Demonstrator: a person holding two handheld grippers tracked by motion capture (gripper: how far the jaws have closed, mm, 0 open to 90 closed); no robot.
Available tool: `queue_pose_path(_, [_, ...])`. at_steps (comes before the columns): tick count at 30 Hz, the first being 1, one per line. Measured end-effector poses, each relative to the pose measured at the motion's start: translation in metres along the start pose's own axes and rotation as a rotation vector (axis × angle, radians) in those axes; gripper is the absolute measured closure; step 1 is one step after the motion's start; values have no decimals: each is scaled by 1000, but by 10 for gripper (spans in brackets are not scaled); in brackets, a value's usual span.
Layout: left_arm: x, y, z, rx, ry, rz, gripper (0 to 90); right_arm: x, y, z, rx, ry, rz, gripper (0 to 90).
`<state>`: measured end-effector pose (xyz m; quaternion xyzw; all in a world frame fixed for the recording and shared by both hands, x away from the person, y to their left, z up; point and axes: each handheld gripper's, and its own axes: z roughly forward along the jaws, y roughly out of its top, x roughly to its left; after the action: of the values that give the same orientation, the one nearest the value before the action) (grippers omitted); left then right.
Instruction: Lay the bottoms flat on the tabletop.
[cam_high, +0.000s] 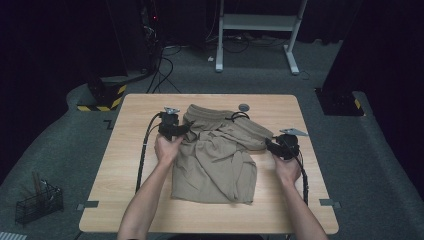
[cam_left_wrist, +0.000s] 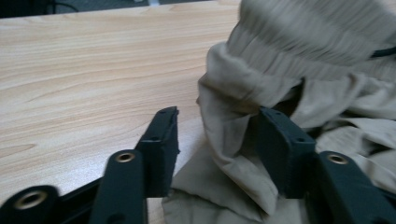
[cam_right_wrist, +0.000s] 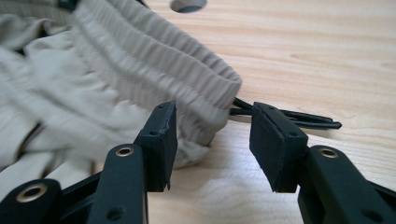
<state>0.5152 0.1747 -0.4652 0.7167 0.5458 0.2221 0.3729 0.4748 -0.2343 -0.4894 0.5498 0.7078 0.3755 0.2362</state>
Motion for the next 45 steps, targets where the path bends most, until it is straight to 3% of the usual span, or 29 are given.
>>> queue_pose_path(3, [0,-4,-5,0,-35,12,455,11,-3,-10,-36,25,-54,525])
queue_pose_path(5, [0,-5,-3,15,-49,25,459,24,-4,-10,-24,70,-129,540])
queue_pose_path(7, [-1,-5,2,26,-58,17,473,37,-4,-3,-9,86,-203,549])
queue_pose_path(9, [-2,-6,9,39,-61,-1,510,46,-3,8,34,110,-221,550])
queue_pose_path(11, [-3,-7,17,64,-69,-3,621,52,-2,19,54,109,-240,607])
queue_pose_path(14, [-6,-7,22,80,-85,11,836,58,0,30,110,142,-268,779])
queue_pose_path(16, [-8,-3,22,88,-80,25,894,60,1,32,121,134,-314,866])
queue_pose_path(20, [-2,12,10,34,-29,25,899,51,7,24,74,122,-300,885])
queue_pose_path(22, [6,21,3,3,6,-9,899,44,13,19,43,102,-274,884])
queue_pose_path(23, [6,21,3,3,6,-9,899,41,17,19,41,85,-270,884])
queue_pose_path(24, [15,29,0,-3,27,-42,899,39,21,19,34,66,-266,883])
queue_pose_path(27, [20,30,3,27,89,-40,898,33,34,23,20,35,-249,878])
queue_pose_path(29, [22,25,12,73,110,-45,884,33,39,29,28,16,-251,866])
queue_pose_path(31, [21,19,17,77,111,-49,701,32,38,39,59,-9,-243,768])
queue_pose_path(33, [16,13,13,49,89,-39,563,28,34,44,97,4,-187,648])
queue_pose_path(36, [9,8,-1,30,76,33,455,26,29,32,46,46,-136,570])
queue_pose_path(38, [4,1,-12,20,24,45,427,31,26,18,8,106,-140,559])
queue_pose_path(39, [4,1,-12,20,24,45,420,37,25,13,3,139,-165,558])
queue_pose_path(40, [-1,-8,-17,28,-22,59,418,44,23,9,4,168,-201,557])
queue_pose_path(42, [-3,-14,-19,37,-36,68,417,51,21,7,7,196,-229,554])
queue_pose_path(43, [-7,-26,-20,54,-71,59,415,63,20,8,20,272,-236,536])
queue_pose_path(45, [-11,-40,-19,65,-88,55,411,74,20,13,25,321,-241,515])
